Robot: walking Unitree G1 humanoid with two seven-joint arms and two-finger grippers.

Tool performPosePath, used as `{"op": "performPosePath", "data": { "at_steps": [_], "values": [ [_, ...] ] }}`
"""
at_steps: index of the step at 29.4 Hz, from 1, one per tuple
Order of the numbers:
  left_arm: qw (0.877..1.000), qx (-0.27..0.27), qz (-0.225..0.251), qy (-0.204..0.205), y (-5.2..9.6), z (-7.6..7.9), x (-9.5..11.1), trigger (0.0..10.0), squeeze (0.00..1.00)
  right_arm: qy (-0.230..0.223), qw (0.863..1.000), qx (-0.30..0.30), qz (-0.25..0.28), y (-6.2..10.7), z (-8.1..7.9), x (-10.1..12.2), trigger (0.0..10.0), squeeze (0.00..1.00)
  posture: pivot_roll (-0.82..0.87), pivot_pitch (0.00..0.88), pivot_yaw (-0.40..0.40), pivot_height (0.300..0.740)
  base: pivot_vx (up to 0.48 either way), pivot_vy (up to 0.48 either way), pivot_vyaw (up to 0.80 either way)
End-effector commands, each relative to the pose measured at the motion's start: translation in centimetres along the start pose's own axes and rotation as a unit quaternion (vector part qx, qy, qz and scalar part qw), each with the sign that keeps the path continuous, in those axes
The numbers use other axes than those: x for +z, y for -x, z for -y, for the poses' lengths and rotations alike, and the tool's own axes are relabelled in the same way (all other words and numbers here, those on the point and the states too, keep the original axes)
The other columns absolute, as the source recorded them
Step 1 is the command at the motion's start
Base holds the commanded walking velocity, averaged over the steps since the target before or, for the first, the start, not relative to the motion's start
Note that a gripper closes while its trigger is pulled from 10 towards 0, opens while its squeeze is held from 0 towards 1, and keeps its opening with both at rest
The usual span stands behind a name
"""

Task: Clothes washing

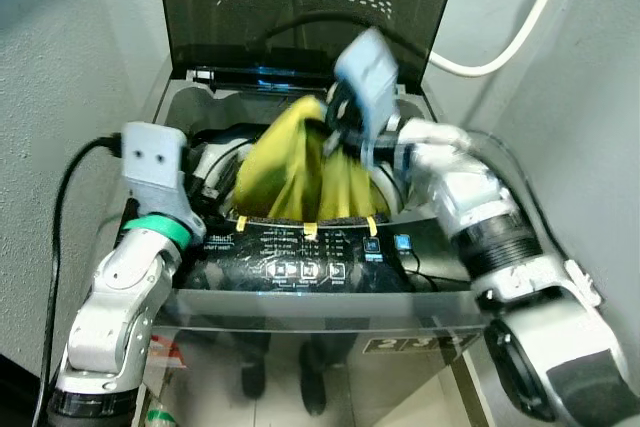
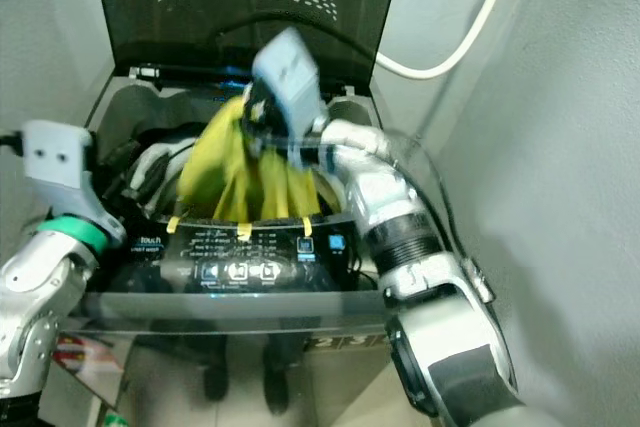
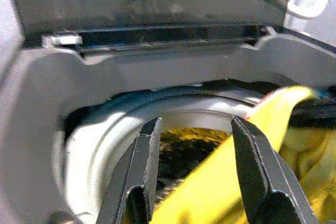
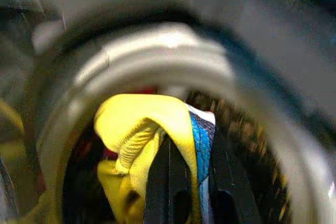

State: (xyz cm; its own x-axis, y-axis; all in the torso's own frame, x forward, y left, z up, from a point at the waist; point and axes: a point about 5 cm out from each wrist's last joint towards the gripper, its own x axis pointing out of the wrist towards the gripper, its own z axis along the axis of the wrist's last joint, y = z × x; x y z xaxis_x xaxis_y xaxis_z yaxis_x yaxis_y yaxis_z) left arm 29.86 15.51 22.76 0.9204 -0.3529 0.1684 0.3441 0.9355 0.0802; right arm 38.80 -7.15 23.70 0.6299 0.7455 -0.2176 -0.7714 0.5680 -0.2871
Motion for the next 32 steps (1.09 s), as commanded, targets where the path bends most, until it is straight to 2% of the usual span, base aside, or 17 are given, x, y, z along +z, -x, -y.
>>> {"op": "performPosePath", "data": {
  "at_steps": [1,2,3,5,6,11,14,17,18,20,22,24,26,27,28,30,32],
  "values": [
    [0.999,-0.027,-0.017,0.005,-0.1,0.7,0.0,10.0,0.0,0.006,1.0,-0.007,-0.01,0.3,0.4,0.0,10.0,0.0,0.16,0.054,-0.013,0.74,0.0,0.0,0.0],
    [0.998,-0.051,-0.043,0.007,-0.1,1.0,-0.2,10.0,0.0,-0.001,1.0,-0.02,-0.02,0.6,0.8,-0.3,10.0,0.61,0.15,0.051,0.006,0.74,0.0,0.0,0.0],
    [0.996,-0.07,-0.057,0.012,-0.2,1.1,-0.1,10.0,0.0,-0.014,0.999,-0.035,-0.023,1.0,1.3,-0.1,10.0,1.0,0.15,0.052,0.012,0.74,0.0,0.0,0.0],
    [0.994,-0.081,-0.065,0.015,-0.2,1.2,-0.1,10.0,0.0,-0.022,0.999,-0.043,-0.025,1.3,1.6,0.0,10.0,1.0,0.15,0.05,0.017,0.74,0.0,0.0,0.0],
    [0.993,-0.097,-0.073,0.008,0.0,1.2,-0.1,10.0,0.0,-0.03,0.995,-0.097,-0.018,2.3,3.1,0.8,10.0,0.0,0.16,0.047,0.021,0.74,0.0,0.0,0.0],
    [0.991,-0.102,-0.083,0.01,0.1,1.2,-0.2,10.0,0.0,-0.045,0.991,-0.127,-0.001,3.1,4.2,1.8,10.0,0.0,0.15,0.047,0.023,0.74,0.0,0.0,0.0],
    [0.99,-0.101,-0.098,0.03,0.2,1.2,-0.4,10.0,0.0,-0.065,0.988,-0.138,0.035,4.2,5.1,3.2,10.0,0.0,0.15,0.047,0.029,0.74,0.0,0.0,0.0],
    [0.989,-0.081,-0.116,0.039,0.1,0.5,-0.5,10.0,0.0,-0.093,0.963,-0.195,0.162,6.7,7.1,6.2,10.0,0.0,0.15,0.044,0.04,0.74,0.0,0.0,0.0],
    [0.989,-0.081,-0.116,0.039,0.1,0.5,-0.5,10.0,0.0,-0.093,0.963,-0.195,0.162,6.7,7.1,6.2,10.0,0.0,0.15,0.044,0.04,0.74,0.0,0.0,0.0],
    [0.99,-0.069,-0.121,0.028,-0.1,0.1,-0.4,10.0,0.0,-0.099,0.946,-0.232,0.206,7.6,7.5,6.3,10.0,0.0,0.15,0.038,0.049,0.74,0.0,0.0,0.0],
    [0.99,-0.067,-0.123,0.023,-0.2,-0.1,-0.5,10.0,0.0,-0.098,0.94,-0.246,0.215,7.9,7.5,6.0,10.0,0.0,0.15,0.038,0.049,0.74,0.0,0.0,0.0],
    [0.992,-0.063,-0.111,-0.001,-0.4,-0.2,-0.5,10.0,0.0,-0.1,0.935,-0.257,0.222,7.7,6.7,5.2,10.0,0.0,0.15,0.034,0.051,0.74,0.0,0.0,0.0],
    [0.995,-0.018,-0.1,-0.007,-0.7,-0.6,-1.0,10.0,0.0,-0.09,0.93,-0.274,0.229,7.0,3.8,3.0,10.0,0.0,0.15,0.023,0.047,0.74,0.0,0.0,0.0],
    [0.995,-0.009,-0.095,-0.007,-0.8,-0.6,-1.1,10.0,0.0,-0.112,0.922,-0.287,0.234,6.7,2.2,1.9,10.0,0.0,0.15,0.018,0.048,0.74,0.0,0.0,0.0],
    [0.995,-0.009,-0.095,-0.007,-0.8,-0.6,-1.1,10.0,0.0,-0.112,0.922,-0.287,0.234,6.7,2.2,1.9,10.0,0.0,0.15,0.018,0.048,0.74,0.0,0.0,0.0],
    [0.995,-0.028,-0.095,-0.007,-0.9,0.2,-1.4,10.0,0.0,-0.147,0.915,-0.292,0.236,6.2,-0.1,0.0,10.0,0.0,0.15,0.011,0.048,0.74,0.0,0.0,0.8],
    [0.994,-0.042,-0.096,-0.012,-0.9,0.7,-1.5,10.0,0.0,-0.157,0.913,-0.294,0.236,6.1,-0.7,-0.5,10.0,0.0,0.15,0.011,0.048,0.74,0.0,0.0,0.8]
  ]
}}
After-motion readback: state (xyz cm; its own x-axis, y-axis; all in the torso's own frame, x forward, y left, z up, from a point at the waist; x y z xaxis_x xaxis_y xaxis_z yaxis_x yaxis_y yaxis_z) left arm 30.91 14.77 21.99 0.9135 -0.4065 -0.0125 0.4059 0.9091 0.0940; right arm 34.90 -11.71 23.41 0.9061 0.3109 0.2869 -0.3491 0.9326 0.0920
